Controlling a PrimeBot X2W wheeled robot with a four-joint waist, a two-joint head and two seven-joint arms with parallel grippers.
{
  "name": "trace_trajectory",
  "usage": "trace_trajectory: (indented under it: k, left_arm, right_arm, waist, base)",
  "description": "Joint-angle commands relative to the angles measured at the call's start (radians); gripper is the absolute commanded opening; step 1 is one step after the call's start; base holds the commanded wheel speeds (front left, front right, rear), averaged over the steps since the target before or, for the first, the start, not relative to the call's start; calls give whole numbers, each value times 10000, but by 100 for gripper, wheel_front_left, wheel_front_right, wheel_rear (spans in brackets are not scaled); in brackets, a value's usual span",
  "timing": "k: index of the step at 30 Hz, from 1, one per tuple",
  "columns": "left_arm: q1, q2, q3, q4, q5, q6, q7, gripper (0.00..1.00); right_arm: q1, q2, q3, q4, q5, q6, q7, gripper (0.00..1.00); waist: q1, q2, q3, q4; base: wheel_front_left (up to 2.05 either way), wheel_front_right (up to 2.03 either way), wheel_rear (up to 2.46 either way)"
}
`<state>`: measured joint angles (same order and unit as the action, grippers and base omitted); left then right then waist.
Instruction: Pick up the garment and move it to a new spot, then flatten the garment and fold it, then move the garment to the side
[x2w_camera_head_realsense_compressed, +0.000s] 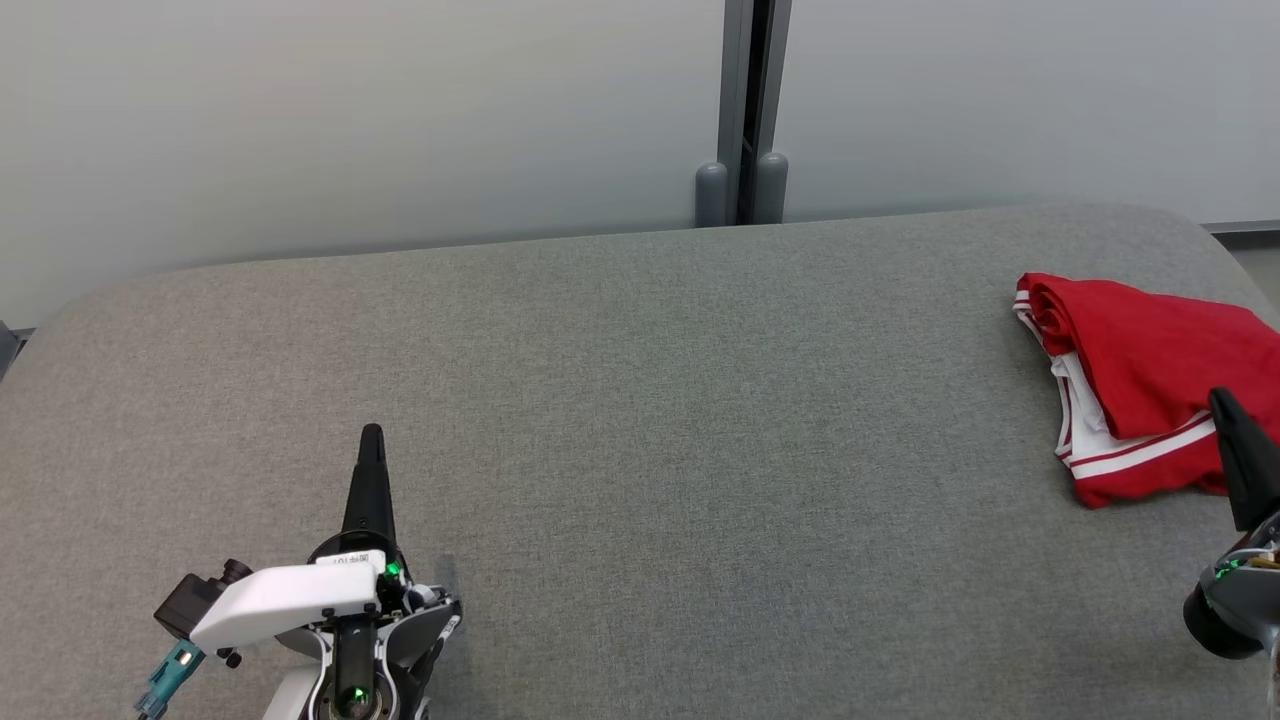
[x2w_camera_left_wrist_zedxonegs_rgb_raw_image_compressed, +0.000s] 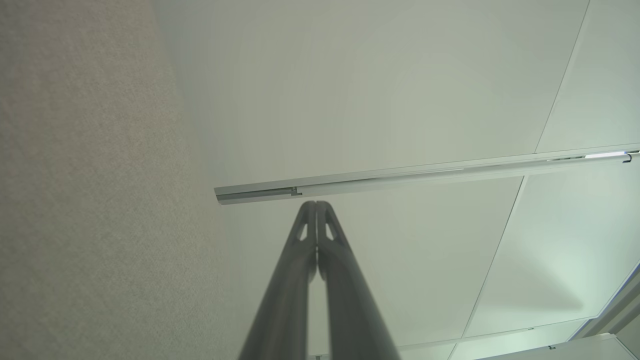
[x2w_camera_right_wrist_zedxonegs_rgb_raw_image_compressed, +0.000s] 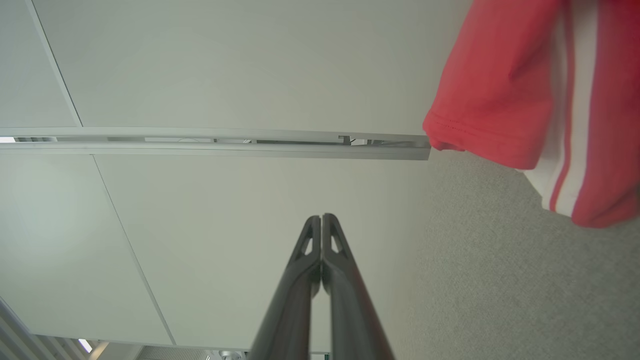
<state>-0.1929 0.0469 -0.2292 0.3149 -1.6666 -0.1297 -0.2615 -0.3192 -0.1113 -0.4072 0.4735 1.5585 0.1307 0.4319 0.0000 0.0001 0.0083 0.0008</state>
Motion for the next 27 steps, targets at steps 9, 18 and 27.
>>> trace_trajectory:
  k: [9,18,27]
  left_arm:
    - [-154,36,11,-7,-21,-41,-22,0]
    - [-154,36,10,-8,-21,-41,-22,0]
    - [-154,36,10,-8,-21,-41,-22,0]
  right_arm:
    - [-21,-83,13,35,50,2,4,0]
    - [-19,-86,14,35,55,0,-2,0]
    - [-18,-87,19,35,60,2,-4,0]
  waist:
    - [0,-1,0,0]
    - [0,-1,0,0]
    - [0,-1,0,0]
  base:
    - [0,0,0]
    - [0,0,0]
    - [0,0,0]
